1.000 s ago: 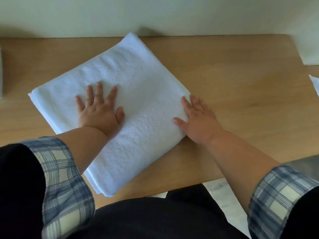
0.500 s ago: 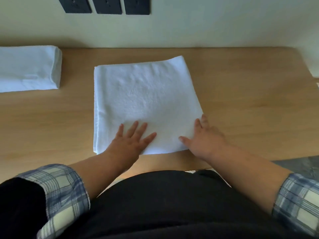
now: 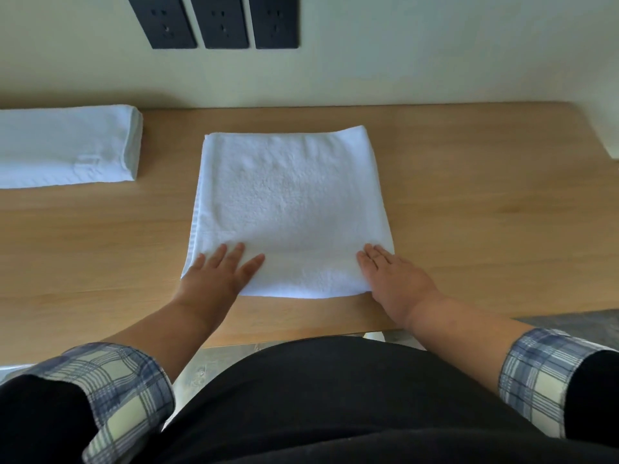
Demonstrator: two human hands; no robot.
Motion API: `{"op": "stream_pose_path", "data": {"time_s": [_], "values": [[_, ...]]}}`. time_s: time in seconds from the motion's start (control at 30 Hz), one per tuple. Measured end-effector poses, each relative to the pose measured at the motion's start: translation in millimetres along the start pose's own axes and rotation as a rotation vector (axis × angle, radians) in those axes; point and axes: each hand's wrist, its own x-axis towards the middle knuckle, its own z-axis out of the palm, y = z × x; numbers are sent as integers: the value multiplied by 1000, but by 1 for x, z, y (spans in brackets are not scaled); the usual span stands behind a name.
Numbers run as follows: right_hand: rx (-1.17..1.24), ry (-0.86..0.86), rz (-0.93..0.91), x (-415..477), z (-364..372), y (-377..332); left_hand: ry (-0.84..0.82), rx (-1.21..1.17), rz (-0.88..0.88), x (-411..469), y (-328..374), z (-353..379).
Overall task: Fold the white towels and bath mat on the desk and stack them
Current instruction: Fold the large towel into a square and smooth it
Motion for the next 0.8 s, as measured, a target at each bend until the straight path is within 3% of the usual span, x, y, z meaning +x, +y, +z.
{"op": "stream_pose_path", "data": {"time_s": [0.13, 0.3, 0.57, 0.7, 0.8], "values": [[21, 89, 5, -10, -30, 14, 51, -49, -16, -4, -10, -13], [172, 17, -4, -19, -40, 17, -13, -67, -50, -14, -17, -27], [736, 267, 172, -49, -63, 34, 116, -620, -347, -31, -42, -61], [1089, 395, 366, -59, -67, 26, 29, -853, -262, -44, -55, -62], [1189, 423, 414, -67, -64, 21, 6, -1013, -245, -50, -71, -66]]}}
